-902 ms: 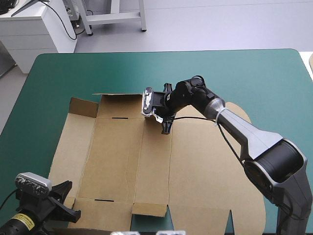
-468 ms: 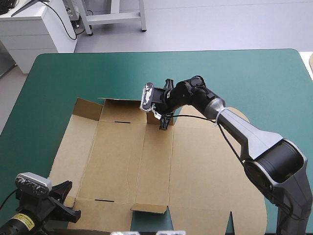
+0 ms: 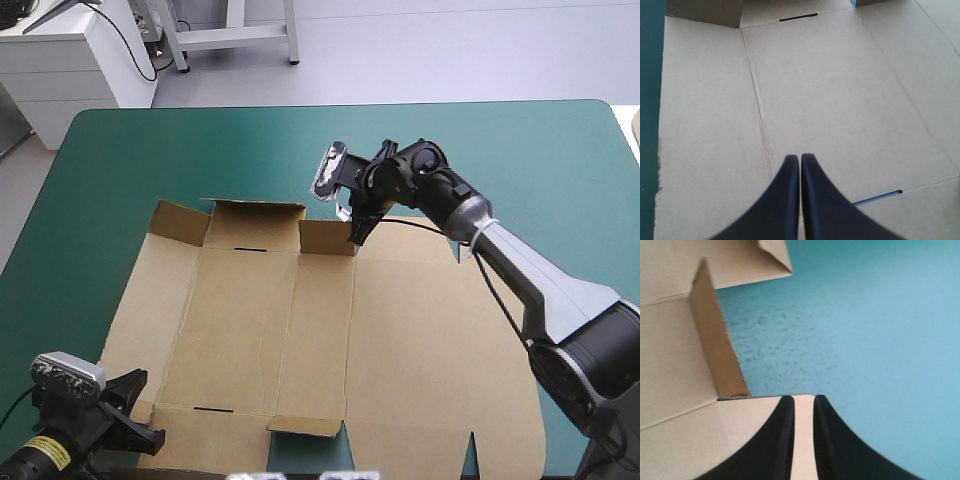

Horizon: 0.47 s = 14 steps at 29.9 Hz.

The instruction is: Fold the box

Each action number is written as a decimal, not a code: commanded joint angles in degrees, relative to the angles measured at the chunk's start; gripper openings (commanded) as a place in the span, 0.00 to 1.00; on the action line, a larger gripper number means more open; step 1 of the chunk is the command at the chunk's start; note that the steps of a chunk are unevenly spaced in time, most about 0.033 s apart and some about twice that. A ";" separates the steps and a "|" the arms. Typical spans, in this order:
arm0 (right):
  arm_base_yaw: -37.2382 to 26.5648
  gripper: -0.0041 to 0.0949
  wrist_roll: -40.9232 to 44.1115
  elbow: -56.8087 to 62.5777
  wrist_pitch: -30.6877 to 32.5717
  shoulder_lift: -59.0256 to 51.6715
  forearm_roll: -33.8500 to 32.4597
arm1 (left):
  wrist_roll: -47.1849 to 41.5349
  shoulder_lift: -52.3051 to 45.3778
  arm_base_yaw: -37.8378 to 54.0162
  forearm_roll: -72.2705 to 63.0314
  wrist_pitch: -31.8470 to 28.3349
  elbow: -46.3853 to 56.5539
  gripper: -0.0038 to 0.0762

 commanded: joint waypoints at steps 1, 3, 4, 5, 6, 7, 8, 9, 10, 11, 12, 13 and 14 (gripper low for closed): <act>-2.33 0.16 9.96 -1.94 -0.80 -5.63 -4.10 | 0.00 0.81 -0.32 -0.07 -3.75 -1.65 0.04; -3.87 0.12 15.64 -1.94 1.56 -6.82 -7.29 | 0.00 0.81 -0.32 -0.07 -3.75 -1.65 0.04; -4.76 0.08 17.72 -1.94 3.58 -7.25 -8.85 | 0.00 0.81 -0.32 -0.07 -3.75 -1.65 0.04; -5.93 0.04 19.57 -1.94 6.11 -7.65 -9.60 | 0.00 0.81 -0.32 -0.07 -3.75 -1.65 0.04; -7.48 0.02 20.78 -1.94 9.32 -7.78 -9.43 | 0.00 0.81 -0.32 -0.07 -3.75 -1.65 0.04; -8.89 0.02 21.38 -1.94 12.24 -7.84 -8.77 | 0.00 0.81 -0.32 -0.07 -3.75 -1.65 0.04; -10.92 0.02 21.60 -1.94 15.79 -7.84 -7.33 | 0.00 0.81 -0.32 -0.07 -3.75 -1.65 0.04; -13.10 0.02 21.09 -1.55 18.44 -7.94 -5.48 | 0.00 0.81 -0.32 -0.07 -3.75 -1.65 0.04; -14.95 0.02 20.50 -1.12 19.85 -8.07 -3.89 | 0.00 0.81 -0.32 -0.07 -3.75 -1.65 0.04; -17.31 0.02 20.02 -0.26 20.47 -8.49 -1.79 | 0.00 0.81 -0.32 -0.07 -3.75 -1.65 0.04; -19.55 0.02 20.06 0.73 20.73 -9.29 0.44 | 0.00 0.81 -0.32 -0.07 -3.75 -1.65 0.04; -21.27 0.02 20.06 1.69 20.73 -9.99 2.30 | 0.00 0.81 -0.32 -0.07 -3.75 -1.65 0.04; -23.35 0.02 20.06 3.00 20.73 -11.11 4.44 | 0.00 0.81 -0.32 -0.07 -3.75 -1.65 0.04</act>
